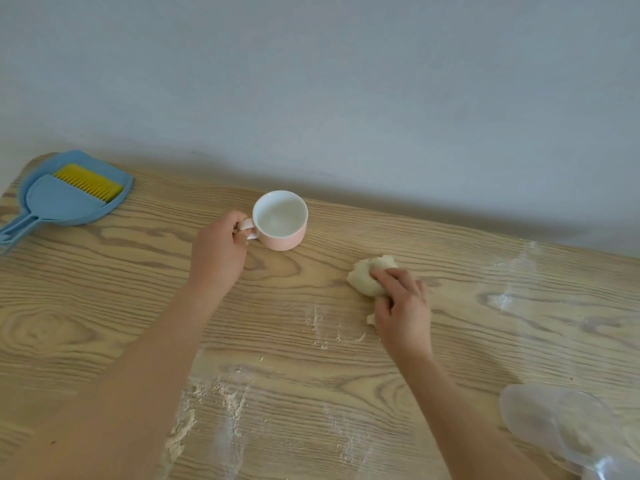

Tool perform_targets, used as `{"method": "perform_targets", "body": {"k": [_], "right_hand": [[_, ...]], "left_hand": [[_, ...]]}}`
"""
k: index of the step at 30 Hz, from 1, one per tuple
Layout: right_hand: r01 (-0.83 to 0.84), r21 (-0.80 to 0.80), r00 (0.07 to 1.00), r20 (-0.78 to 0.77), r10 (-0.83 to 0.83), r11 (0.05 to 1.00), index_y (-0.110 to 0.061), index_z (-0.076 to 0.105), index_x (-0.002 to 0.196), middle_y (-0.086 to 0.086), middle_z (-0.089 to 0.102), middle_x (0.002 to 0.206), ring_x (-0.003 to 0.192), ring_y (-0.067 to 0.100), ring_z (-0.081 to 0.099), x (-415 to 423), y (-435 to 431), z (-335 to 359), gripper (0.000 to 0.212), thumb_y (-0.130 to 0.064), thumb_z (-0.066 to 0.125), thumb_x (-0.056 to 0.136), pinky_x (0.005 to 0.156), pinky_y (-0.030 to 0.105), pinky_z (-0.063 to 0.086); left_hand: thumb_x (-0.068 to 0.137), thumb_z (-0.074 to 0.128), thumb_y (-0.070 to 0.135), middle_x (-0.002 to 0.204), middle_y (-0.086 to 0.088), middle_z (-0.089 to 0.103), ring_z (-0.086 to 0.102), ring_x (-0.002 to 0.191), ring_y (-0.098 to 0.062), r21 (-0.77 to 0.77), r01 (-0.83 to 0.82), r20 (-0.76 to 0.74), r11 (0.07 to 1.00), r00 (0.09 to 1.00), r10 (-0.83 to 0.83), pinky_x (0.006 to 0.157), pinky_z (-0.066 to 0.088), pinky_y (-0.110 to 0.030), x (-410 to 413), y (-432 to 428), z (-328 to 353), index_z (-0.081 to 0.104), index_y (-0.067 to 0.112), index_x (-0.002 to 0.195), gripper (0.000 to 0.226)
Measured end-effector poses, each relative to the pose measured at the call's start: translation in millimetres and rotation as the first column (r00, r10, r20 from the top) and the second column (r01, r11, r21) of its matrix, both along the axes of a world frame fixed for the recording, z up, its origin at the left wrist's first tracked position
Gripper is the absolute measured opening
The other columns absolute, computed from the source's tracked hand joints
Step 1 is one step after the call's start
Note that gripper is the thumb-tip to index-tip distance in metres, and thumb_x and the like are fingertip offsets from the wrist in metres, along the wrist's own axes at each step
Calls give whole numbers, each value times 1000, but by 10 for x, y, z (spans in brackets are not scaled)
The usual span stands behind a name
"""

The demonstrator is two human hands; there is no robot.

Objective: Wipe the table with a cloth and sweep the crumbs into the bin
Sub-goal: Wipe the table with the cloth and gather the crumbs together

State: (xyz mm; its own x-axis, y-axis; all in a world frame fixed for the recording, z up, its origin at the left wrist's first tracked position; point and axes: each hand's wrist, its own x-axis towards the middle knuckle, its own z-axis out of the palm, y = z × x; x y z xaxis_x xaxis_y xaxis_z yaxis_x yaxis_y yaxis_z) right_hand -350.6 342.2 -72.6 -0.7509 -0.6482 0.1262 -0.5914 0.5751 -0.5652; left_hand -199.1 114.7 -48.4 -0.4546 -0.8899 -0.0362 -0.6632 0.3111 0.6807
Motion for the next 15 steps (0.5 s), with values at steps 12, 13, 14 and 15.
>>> {"method": "perform_targets", "body": {"k": [12, 13, 14, 15], "right_hand": [[99, -219, 992, 98, -80, 971, -9, 69, 109, 2, 58, 105, 90, 19, 56, 61, 46, 297, 35, 2, 57, 79, 81, 26, 48], [162, -167, 984, 100, -147, 973, -9, 66, 114, 2, 55, 109, 93, 20, 55, -91, 85, 304, 37, 2, 57, 80, 83, 24, 46], [210, -87, 975, 99, -201, 974, -10, 63, 120, 3, 53, 115, 99, 21, 53, -223, 118, 286, 40, 0, 56, 82, 86, 23, 42], [239, 12, 966, 93, -240, 971, -10, 58, 126, 5, 50, 121, 107, 23, 49, -319, 143, 248, 43, -1, 53, 84, 88, 22, 38]], "left_hand": [[72, 54, -8, 114, -4, 52, 53, 98, -26, -403, 134, -42, 905, 985, -165, 66, 46, -34, 98, 667, 193, 57, 14, 119, 51], [71, 56, -9, 113, -3, 52, 53, 98, -25, -403, 199, -29, 894, 973, -229, 69, 47, -33, 94, 769, 173, 57, 14, 118, 52], [71, 56, -9, 113, -2, 53, 53, 98, -23, -384, 239, -23, 892, 963, -268, 70, 48, -33, 87, 853, 148, 58, 15, 118, 53], [72, 56, -10, 112, 0, 53, 52, 99, -21, -353, 256, -27, 900, 959, -284, 72, 48, -31, 86, 917, 121, 58, 16, 117, 52]]}}
